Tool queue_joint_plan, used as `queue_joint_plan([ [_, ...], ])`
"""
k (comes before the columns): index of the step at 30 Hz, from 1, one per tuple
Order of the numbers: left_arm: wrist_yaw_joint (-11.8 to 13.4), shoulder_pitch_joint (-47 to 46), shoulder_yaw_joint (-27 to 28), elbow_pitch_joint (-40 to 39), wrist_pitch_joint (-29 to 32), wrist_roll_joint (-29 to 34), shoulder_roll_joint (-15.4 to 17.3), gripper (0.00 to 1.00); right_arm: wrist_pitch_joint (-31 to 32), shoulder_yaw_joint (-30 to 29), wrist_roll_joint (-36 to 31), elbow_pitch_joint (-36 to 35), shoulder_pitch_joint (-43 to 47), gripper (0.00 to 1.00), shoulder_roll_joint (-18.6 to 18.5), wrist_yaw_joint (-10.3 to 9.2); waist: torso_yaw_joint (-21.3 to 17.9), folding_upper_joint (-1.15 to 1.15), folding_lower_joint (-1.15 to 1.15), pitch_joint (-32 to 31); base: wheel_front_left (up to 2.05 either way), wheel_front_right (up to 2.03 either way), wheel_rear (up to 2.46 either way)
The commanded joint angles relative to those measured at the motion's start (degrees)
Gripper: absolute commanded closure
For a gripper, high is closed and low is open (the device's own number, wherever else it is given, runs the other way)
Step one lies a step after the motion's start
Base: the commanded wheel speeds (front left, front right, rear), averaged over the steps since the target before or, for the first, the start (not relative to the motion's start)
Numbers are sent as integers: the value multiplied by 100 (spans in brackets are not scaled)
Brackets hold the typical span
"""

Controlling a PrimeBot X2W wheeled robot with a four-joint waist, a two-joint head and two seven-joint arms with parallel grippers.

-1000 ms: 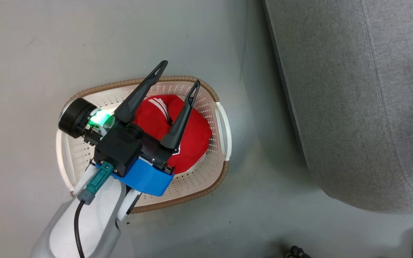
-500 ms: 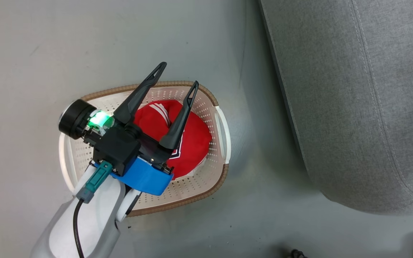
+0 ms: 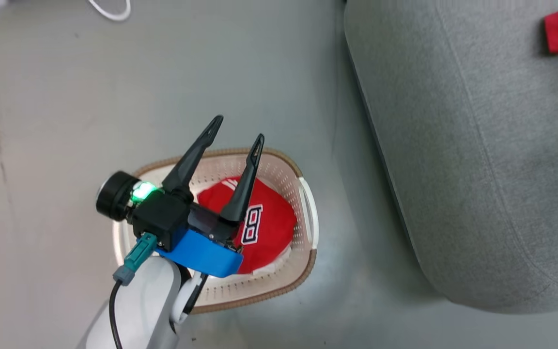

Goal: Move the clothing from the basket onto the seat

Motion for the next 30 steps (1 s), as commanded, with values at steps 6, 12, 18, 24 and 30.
queue_joint_plan([
  [6, -11, 479, 225, 251, -27, -140, -259, 0, 252, 101, -30, -913, 1095, 0, 141, 1, 359, 0, 0, -1062, 0, 0, 0],
  [12, -12, 945, 512, 522, -27, -237, -425, 0, 615, 19, -259, -2188, 2170, 0, 575, 1, 642, 0, 0, -1700, 0, 0, 0],
  [18, -12, 1246, 774, 712, -27, -288, -510, 0, 932, 96, -434, -3322, 2998, 0, 1035, 1, 888, 0, 0, -2092, 0, 0, 0],
  [24, -12, 1540, 1135, 834, -27, -268, -582, 0, 1112, 440, -536, -4226, 3752, 0, 1389, 1, 1175, 0, 0, -2396, 0, 0, 0],
  [30, -12, 1775, 1405, 971, -27, -268, -678, 0, 1099, 727, -637, -4656, 4272, 0, 1598, 2, 1458, 0, 0, -2669, 0, 0, 0],
])
